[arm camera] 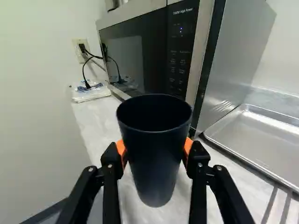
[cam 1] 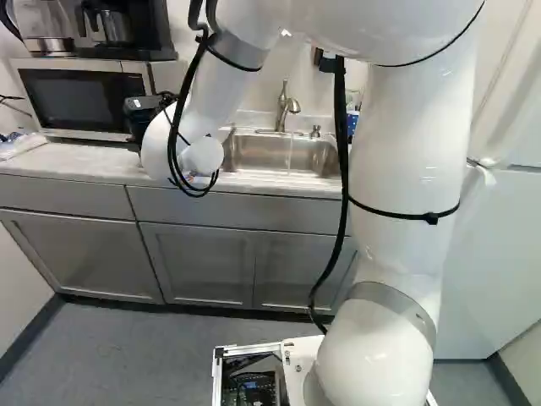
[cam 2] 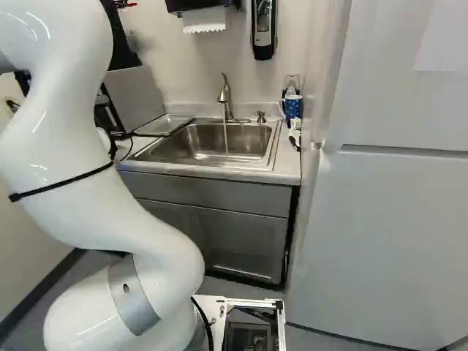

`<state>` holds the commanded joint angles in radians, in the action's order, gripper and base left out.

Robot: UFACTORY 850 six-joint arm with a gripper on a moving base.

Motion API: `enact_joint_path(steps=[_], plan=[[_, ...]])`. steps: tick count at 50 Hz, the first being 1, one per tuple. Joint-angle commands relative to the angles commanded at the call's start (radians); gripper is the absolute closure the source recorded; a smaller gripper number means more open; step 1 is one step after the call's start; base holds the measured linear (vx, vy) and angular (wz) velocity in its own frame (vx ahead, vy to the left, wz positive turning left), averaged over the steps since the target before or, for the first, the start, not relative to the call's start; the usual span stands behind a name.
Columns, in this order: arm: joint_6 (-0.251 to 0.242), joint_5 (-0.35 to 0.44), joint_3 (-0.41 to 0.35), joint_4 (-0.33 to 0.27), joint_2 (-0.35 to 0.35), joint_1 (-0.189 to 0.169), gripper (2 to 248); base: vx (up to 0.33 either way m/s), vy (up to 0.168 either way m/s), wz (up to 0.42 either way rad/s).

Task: Rinse the cup and place it in the tray

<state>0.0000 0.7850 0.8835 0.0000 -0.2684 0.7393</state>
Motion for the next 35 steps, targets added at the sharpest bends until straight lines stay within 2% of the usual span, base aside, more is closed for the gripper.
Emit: enact_joint_path(steps=[3, 4, 21, 35], plan=[[0.000, 0.000, 0.000, 0.000, 0.000, 0.000, 116, 0.000, 0.000, 0.000], [0.000, 0.000, 0.000, 0.000, 0.000, 0.000, 125, 0.000, 0.000, 0.000], [0.000, 0.000, 0.001, 0.000, 0.007, 0.000, 125, 0.000, 0.000, 0.000], [0.000, 0.000, -0.026, 0.000, 0.057, -0.022, 125, 0.000, 0.000, 0.000]])
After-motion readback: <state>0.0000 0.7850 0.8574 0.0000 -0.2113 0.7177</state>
